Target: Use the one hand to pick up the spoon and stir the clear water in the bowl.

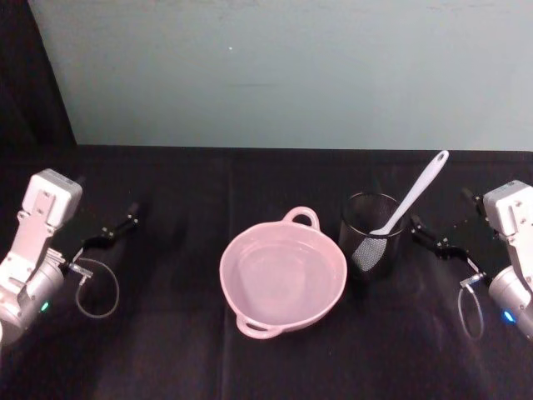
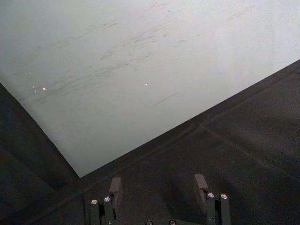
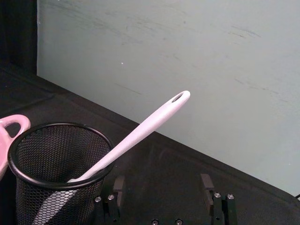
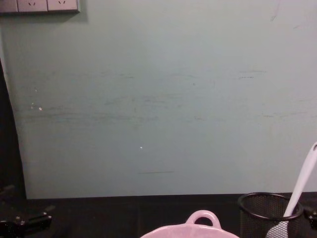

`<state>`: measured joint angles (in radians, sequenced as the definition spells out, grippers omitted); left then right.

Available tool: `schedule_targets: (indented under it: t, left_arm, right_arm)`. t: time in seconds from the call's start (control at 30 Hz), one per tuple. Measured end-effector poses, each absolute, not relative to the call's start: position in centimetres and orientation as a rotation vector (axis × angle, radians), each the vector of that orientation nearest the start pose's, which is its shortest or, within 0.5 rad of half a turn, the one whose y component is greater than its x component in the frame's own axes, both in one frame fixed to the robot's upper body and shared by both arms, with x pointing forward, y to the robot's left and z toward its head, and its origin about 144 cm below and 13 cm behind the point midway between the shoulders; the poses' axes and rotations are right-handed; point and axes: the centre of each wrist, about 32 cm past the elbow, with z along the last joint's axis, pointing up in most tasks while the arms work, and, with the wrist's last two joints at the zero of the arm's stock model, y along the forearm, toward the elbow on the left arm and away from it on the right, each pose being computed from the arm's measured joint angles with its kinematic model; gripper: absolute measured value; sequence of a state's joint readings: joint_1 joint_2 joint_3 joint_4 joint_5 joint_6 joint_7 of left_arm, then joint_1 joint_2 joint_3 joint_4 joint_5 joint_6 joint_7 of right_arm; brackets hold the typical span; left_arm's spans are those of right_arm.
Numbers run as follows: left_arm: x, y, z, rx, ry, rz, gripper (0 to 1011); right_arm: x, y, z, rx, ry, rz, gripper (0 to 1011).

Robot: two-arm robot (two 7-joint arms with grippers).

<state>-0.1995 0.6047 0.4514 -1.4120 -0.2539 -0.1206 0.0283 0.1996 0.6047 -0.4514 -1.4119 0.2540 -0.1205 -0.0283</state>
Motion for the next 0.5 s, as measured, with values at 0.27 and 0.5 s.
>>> schedule_targets:
  t: [0.27,0.5]
  left_arm:
    - [48.86,30.96,113.98,0.304,-0.285,1.248,1005]
    - [48.86,30.97,113.98,0.304,-0.285,1.248,1005]
  right_arm:
    - [48.86,-30.97,113.98,-0.305,-0.285,-1.248,1002]
    - [48.86,-30.97,113.98,-0.304,-0.285,-1.248,1003]
